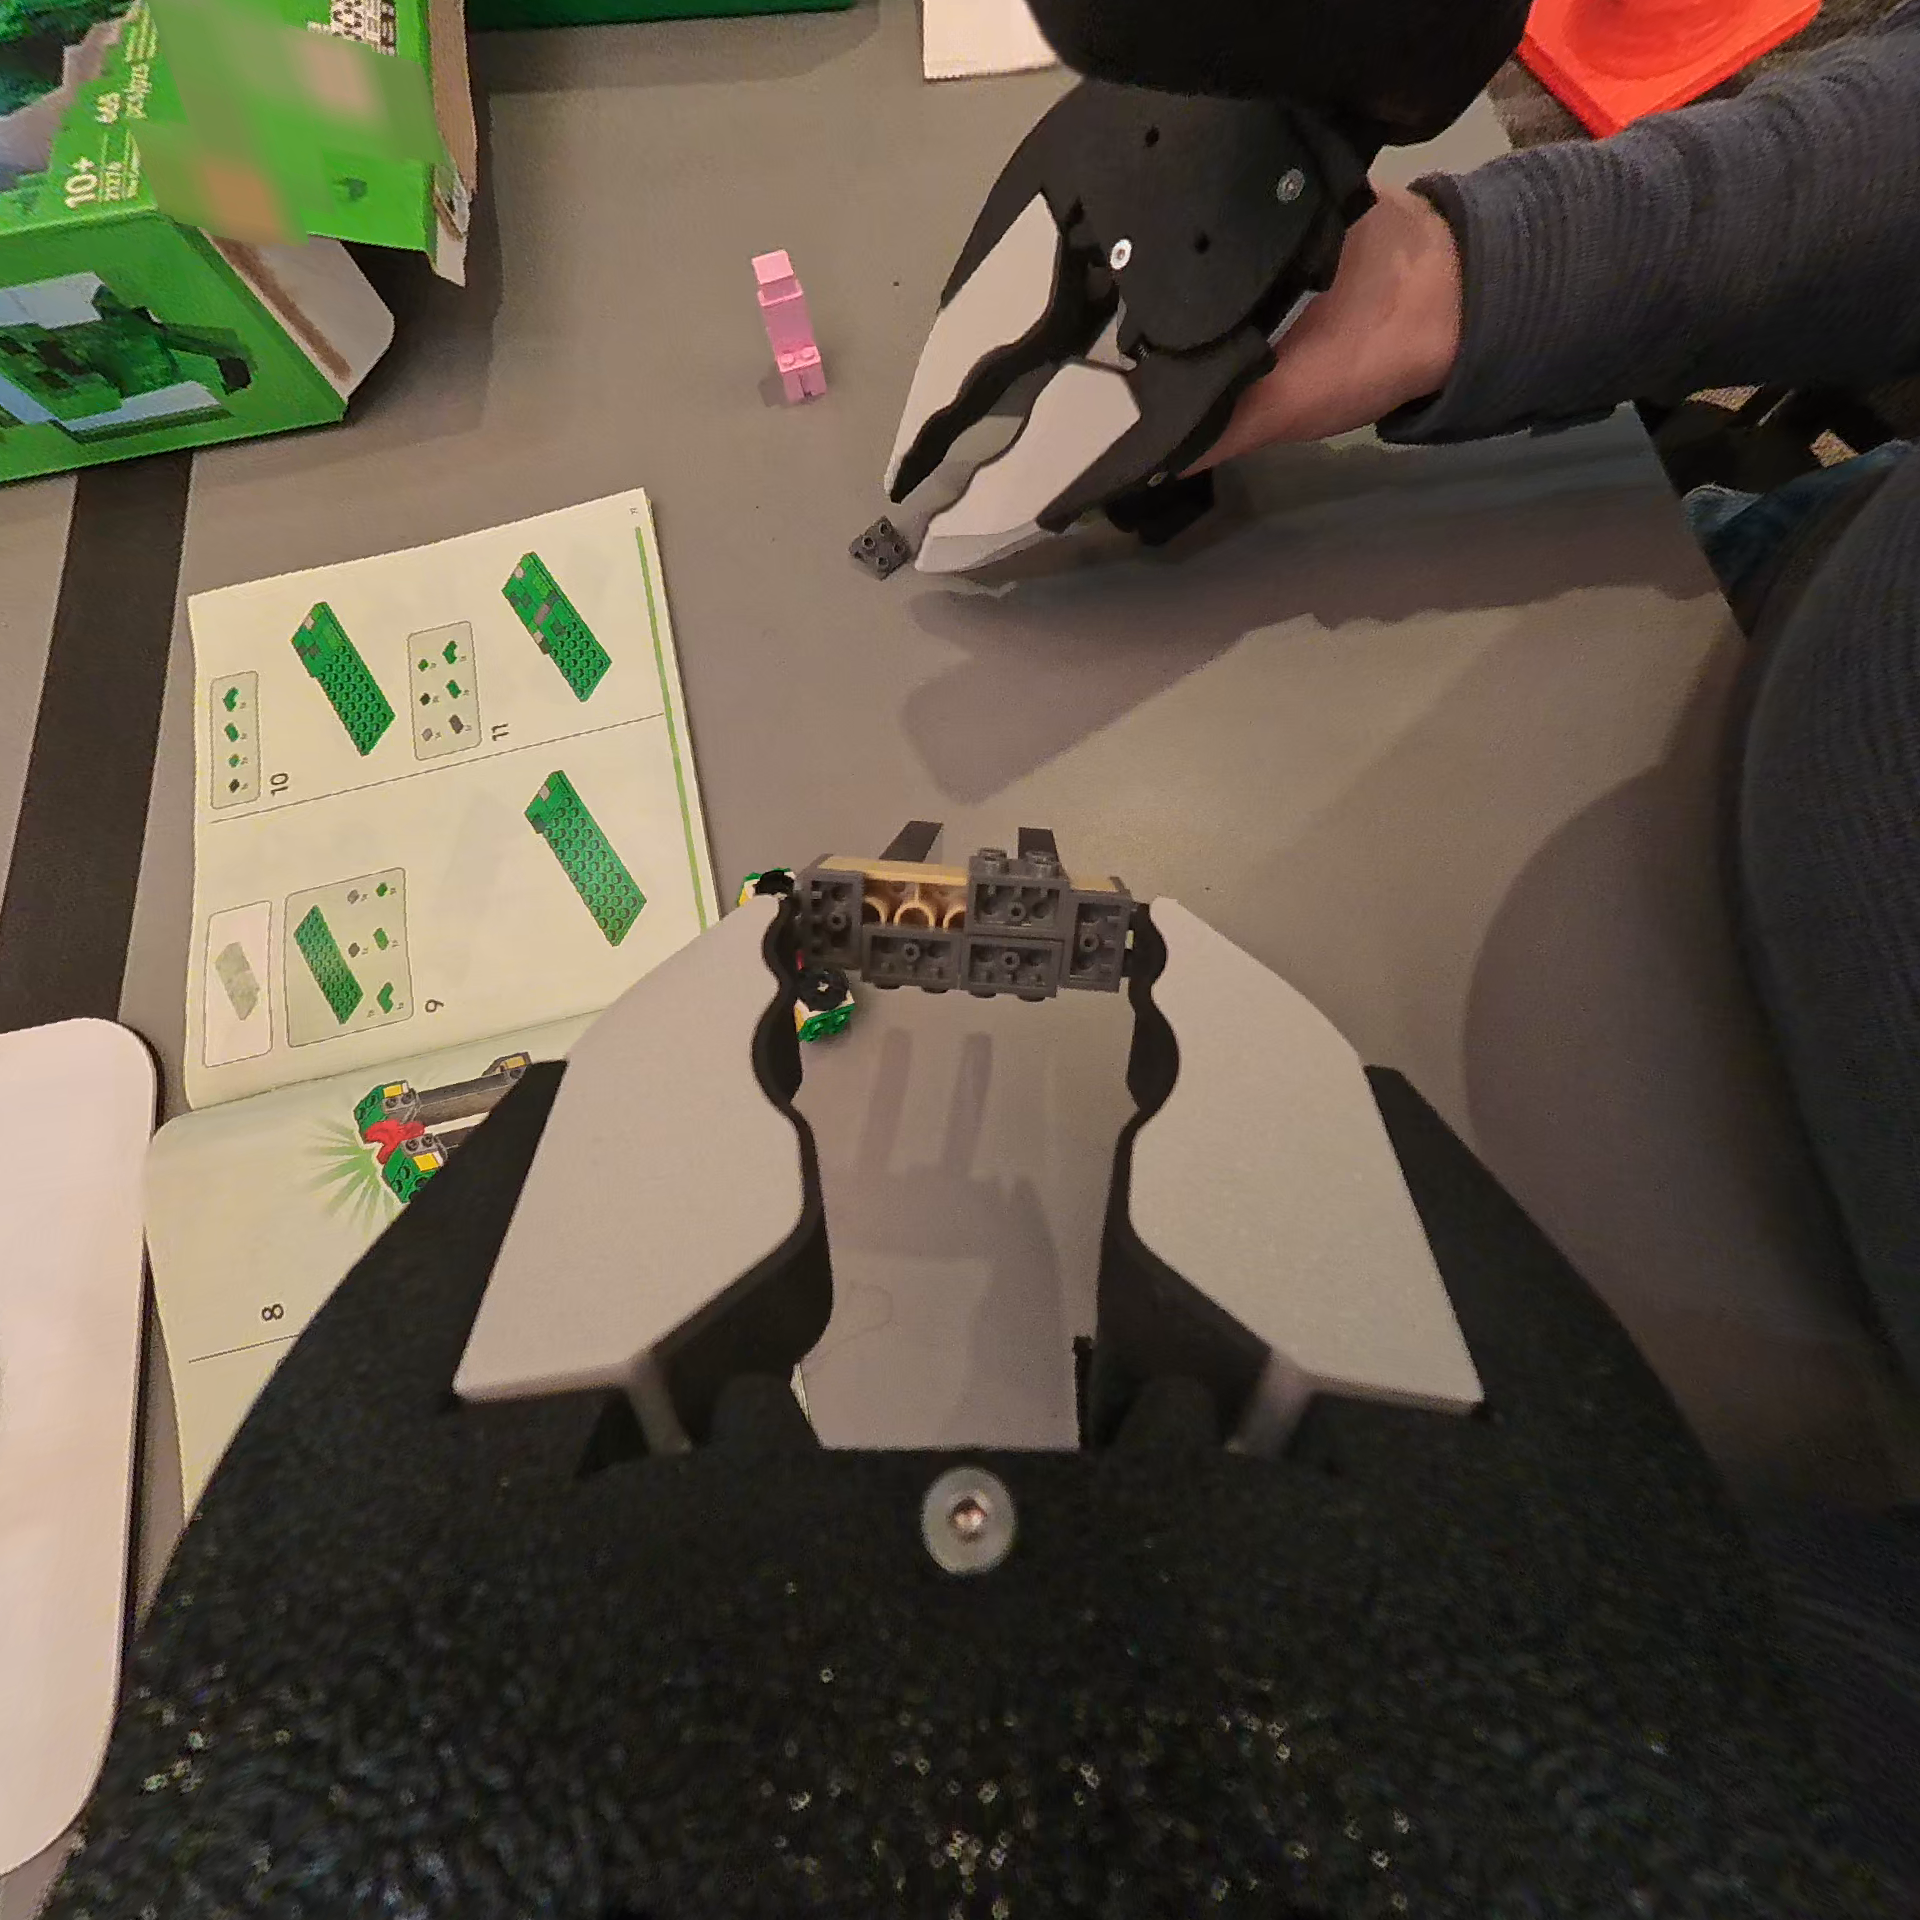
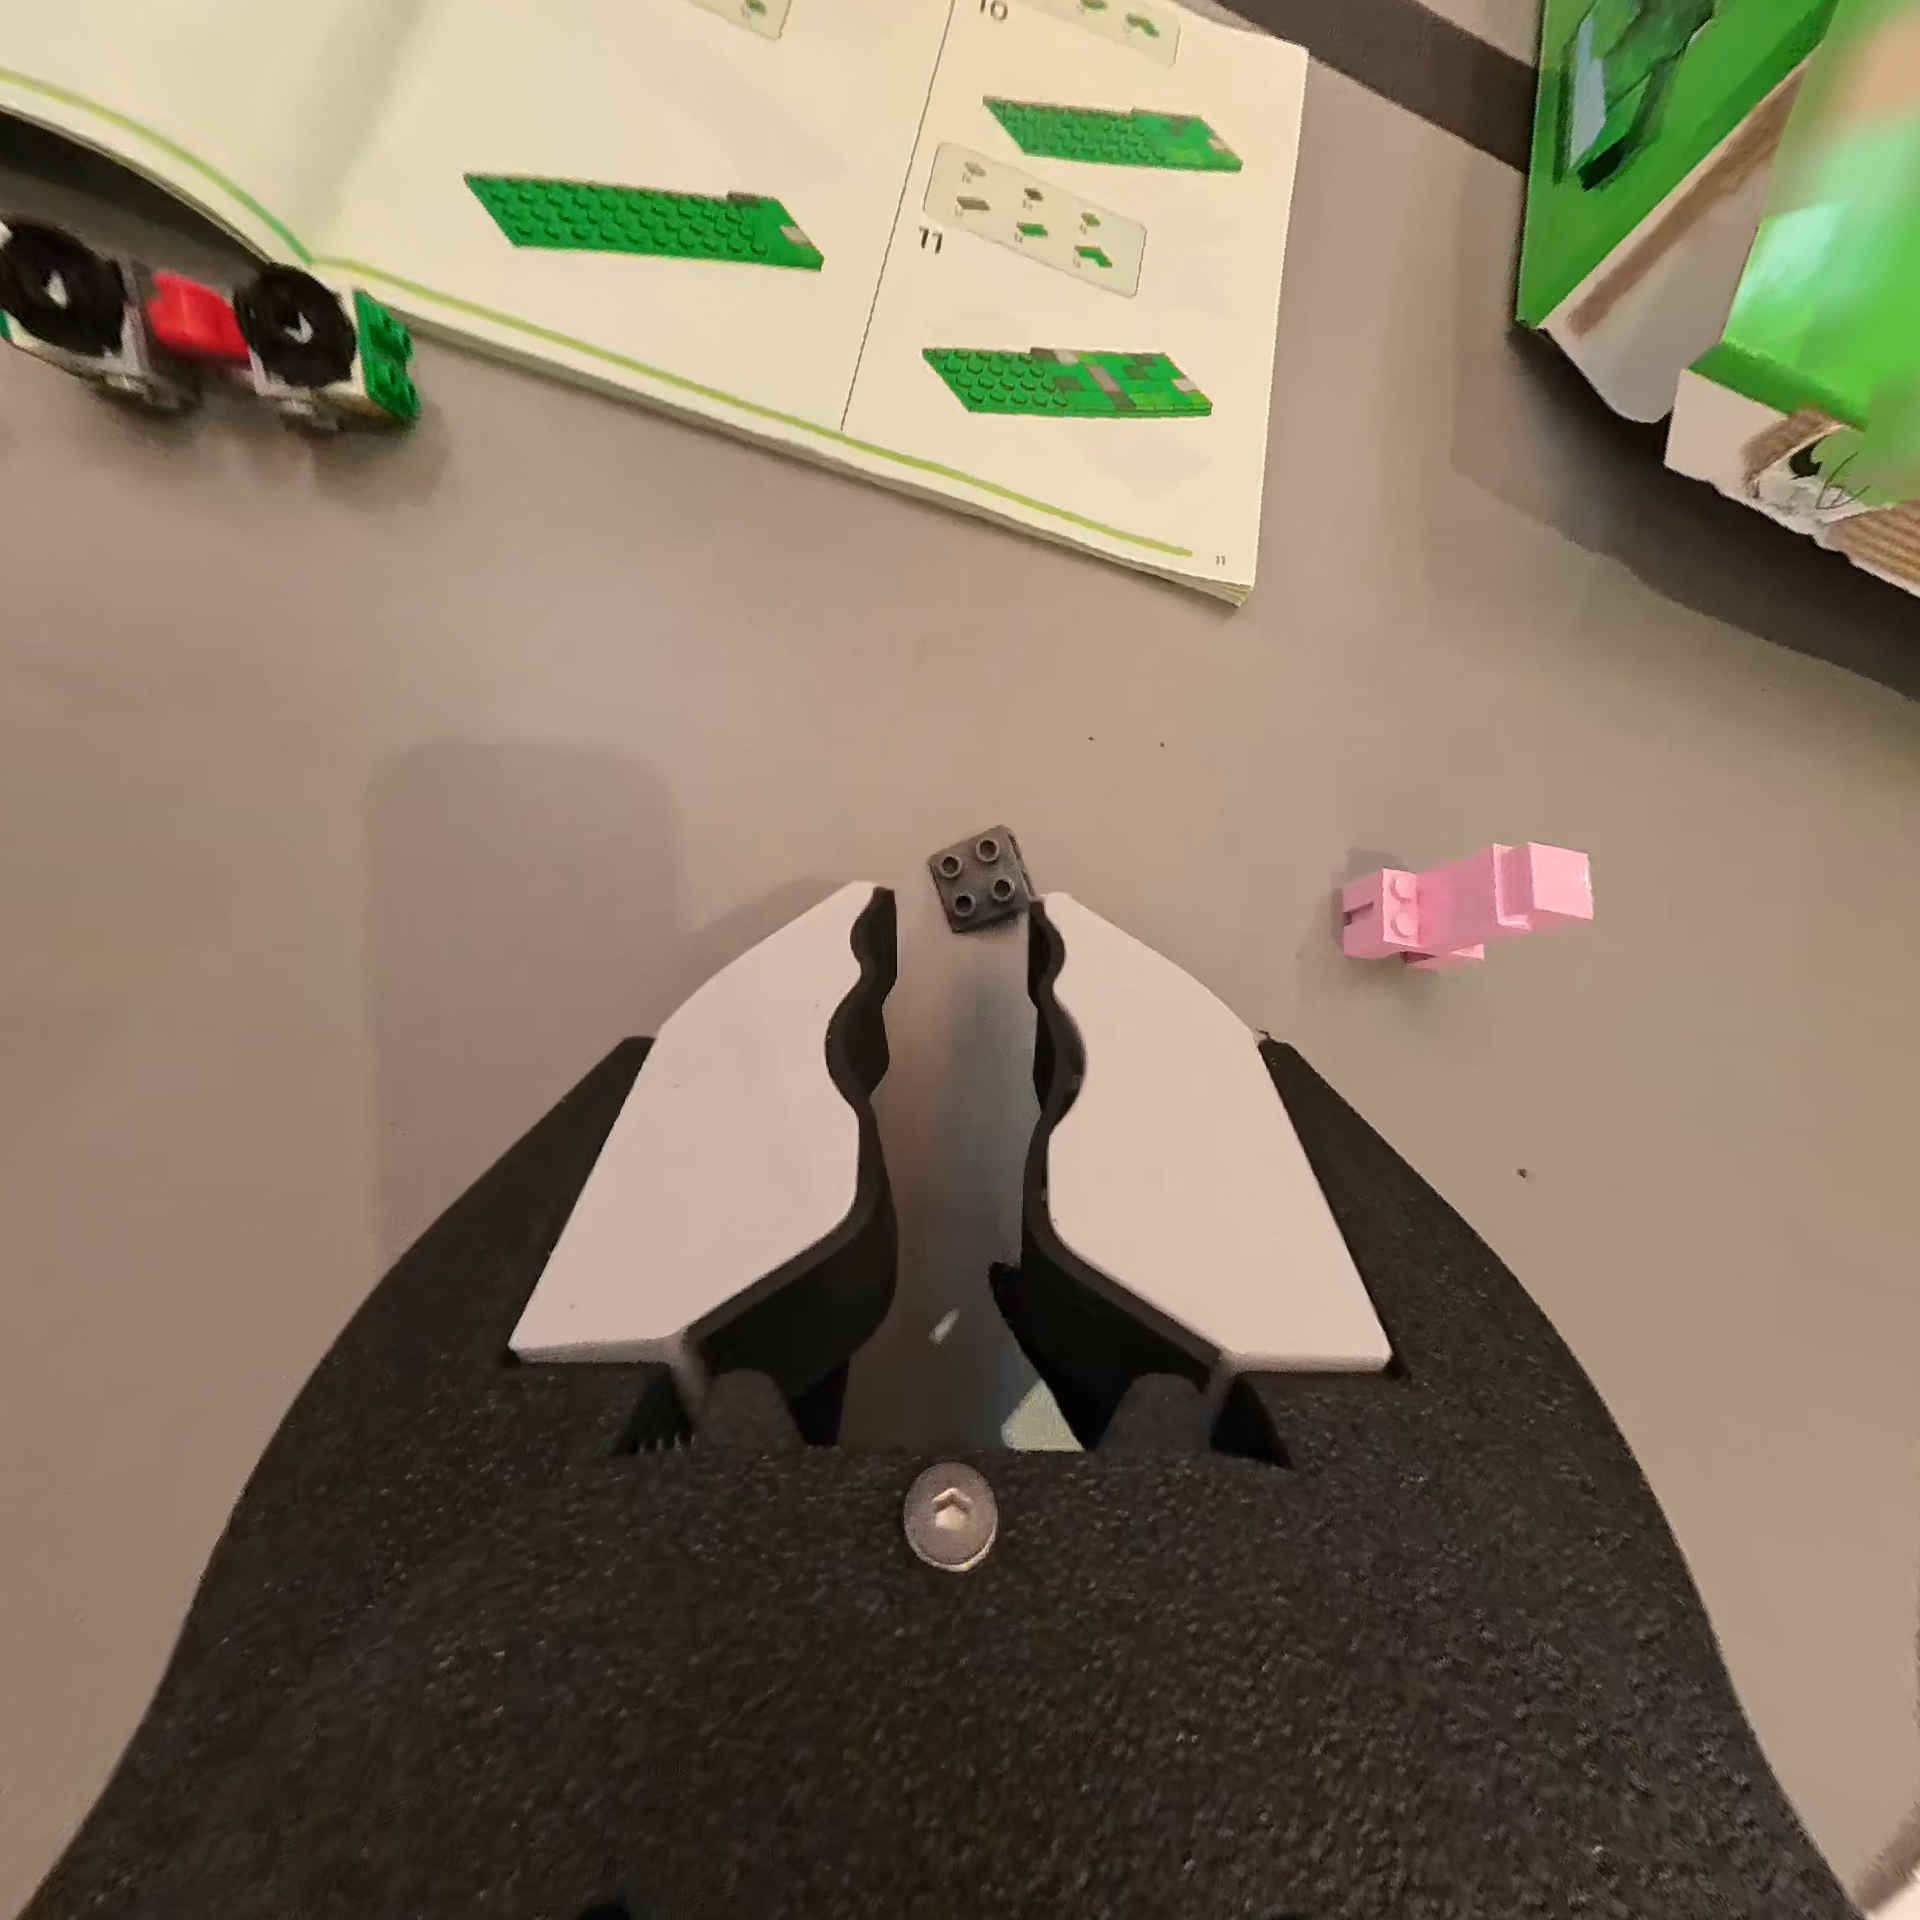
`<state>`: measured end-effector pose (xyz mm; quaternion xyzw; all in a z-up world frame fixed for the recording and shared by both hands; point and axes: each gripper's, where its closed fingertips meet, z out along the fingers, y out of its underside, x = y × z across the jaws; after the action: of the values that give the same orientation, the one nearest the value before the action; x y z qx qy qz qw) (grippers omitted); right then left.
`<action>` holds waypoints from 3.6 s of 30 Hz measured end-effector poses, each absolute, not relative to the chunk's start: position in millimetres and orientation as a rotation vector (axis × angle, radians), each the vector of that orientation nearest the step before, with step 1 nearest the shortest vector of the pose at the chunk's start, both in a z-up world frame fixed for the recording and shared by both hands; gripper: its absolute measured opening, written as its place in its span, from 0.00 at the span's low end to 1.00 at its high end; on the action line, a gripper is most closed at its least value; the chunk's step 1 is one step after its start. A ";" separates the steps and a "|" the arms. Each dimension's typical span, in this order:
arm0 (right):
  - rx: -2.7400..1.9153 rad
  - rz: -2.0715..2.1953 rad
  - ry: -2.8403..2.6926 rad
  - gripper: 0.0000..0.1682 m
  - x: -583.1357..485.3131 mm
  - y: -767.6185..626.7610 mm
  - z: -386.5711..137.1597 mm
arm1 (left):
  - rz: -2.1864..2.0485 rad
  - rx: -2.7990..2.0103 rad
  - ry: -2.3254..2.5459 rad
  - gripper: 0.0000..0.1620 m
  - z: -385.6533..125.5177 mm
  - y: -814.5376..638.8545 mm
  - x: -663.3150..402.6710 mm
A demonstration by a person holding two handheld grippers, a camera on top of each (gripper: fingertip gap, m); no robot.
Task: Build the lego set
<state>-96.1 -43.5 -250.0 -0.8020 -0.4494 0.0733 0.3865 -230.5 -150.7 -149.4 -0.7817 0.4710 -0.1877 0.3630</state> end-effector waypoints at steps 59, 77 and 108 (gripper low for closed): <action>-2.129 0.333 -0.881 0.18 -96.8 -53.4 -255.1 | -0.470 -2.002 1.260 0.38 -149.4 -152.9 -222.2; -2.089 0.265 -1.008 0.07 -108.2 -54.4 -256.3 | -0.465 -2.002 1.270 0.38 -149.7 -153.2 -220.4; -1.899 0.670 -1.508 0.12 -130.4 -102.5 -258.1 | -0.471 -2.003 1.258 0.38 -148.5 -153.8 -223.6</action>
<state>-130.4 -102.5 -258.1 -0.7182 -0.5702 0.2533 0.3079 -223.6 -153.8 -148.5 -0.7758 0.4871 -0.1825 0.3571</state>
